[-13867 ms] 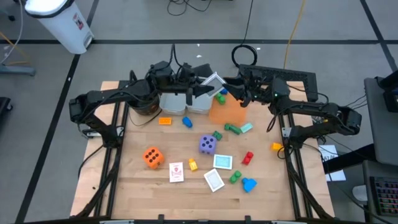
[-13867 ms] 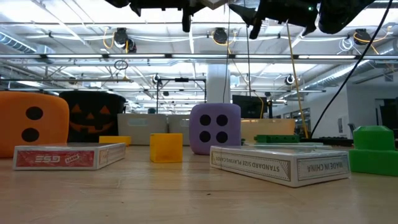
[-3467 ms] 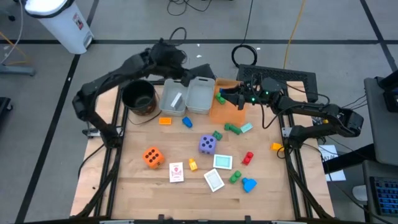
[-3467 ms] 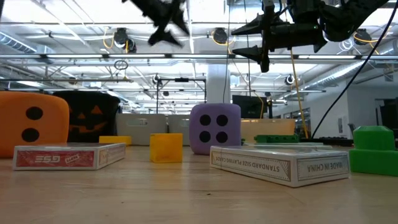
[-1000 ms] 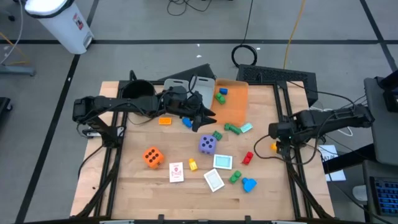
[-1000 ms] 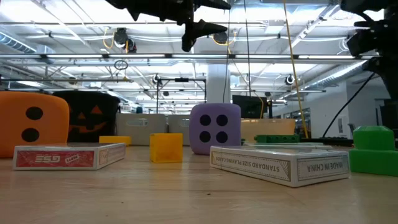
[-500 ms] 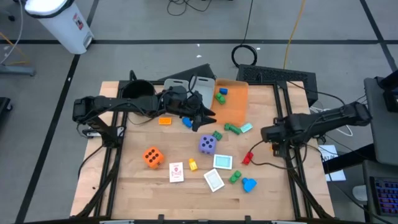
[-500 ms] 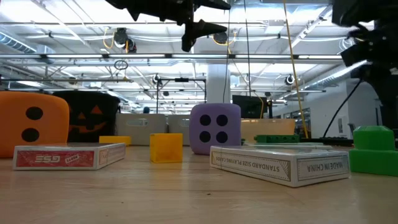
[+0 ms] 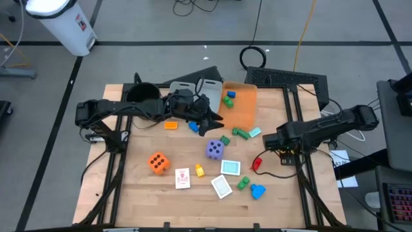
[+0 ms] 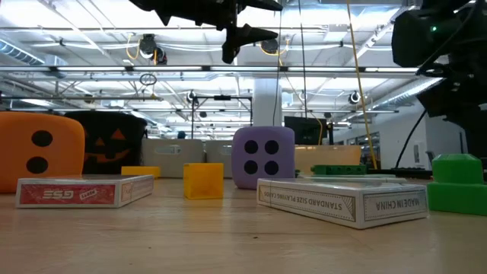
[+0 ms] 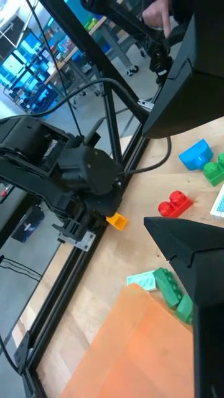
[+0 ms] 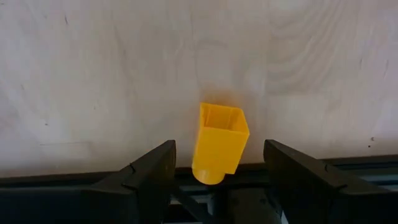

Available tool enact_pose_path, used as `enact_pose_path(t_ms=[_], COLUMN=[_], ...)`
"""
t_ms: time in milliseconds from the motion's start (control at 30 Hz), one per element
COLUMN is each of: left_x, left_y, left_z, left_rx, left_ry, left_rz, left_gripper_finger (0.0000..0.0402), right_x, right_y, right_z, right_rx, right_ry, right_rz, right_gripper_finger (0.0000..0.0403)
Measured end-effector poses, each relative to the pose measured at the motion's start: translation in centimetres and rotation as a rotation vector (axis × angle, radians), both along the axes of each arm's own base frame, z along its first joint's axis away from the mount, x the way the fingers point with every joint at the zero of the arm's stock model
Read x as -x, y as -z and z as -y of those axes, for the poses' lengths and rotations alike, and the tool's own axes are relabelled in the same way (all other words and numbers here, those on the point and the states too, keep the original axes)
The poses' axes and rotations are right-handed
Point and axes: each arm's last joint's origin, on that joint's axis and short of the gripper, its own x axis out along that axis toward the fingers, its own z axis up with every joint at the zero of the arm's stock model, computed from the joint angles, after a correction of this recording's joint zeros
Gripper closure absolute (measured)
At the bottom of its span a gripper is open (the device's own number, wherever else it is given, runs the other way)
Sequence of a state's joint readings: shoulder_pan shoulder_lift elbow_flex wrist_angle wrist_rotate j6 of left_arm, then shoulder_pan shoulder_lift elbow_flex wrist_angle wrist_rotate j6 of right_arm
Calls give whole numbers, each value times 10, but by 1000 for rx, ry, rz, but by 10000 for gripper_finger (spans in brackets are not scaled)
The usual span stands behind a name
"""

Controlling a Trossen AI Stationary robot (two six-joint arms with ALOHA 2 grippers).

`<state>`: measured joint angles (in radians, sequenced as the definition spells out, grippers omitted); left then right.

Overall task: Pick & Place Toys
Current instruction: Put the middle yellow game piece into the orange bin

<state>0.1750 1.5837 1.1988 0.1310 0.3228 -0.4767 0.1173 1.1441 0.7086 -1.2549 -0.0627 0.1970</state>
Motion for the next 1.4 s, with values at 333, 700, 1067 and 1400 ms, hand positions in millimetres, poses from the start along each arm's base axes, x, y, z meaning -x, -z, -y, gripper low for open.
enact_pose_path(t_ms=[333, 700, 1067, 1400], left_x=[-1, -1, -1, -1], left_y=[0, 0, 0, 0], left_z=[4, 8, 9, 9], left_rx=[4, 19, 40, 50], left_ry=[10, 36, 57, 64], left_rz=[0, -1, -3, -5], left_gripper_finger=[174, 174, 174, 174], right_x=[-5, -12, -15, -18], right_y=[16, 34, 44, 45], right_z=[-1, -1, -2, -3], right_rx=[-7, 57, 65, 45], right_ry=[20, 92, 81, 136], right_rz=[-84, -176, -258, -230], right_gripper_finger=[167, 167, 196, 278])
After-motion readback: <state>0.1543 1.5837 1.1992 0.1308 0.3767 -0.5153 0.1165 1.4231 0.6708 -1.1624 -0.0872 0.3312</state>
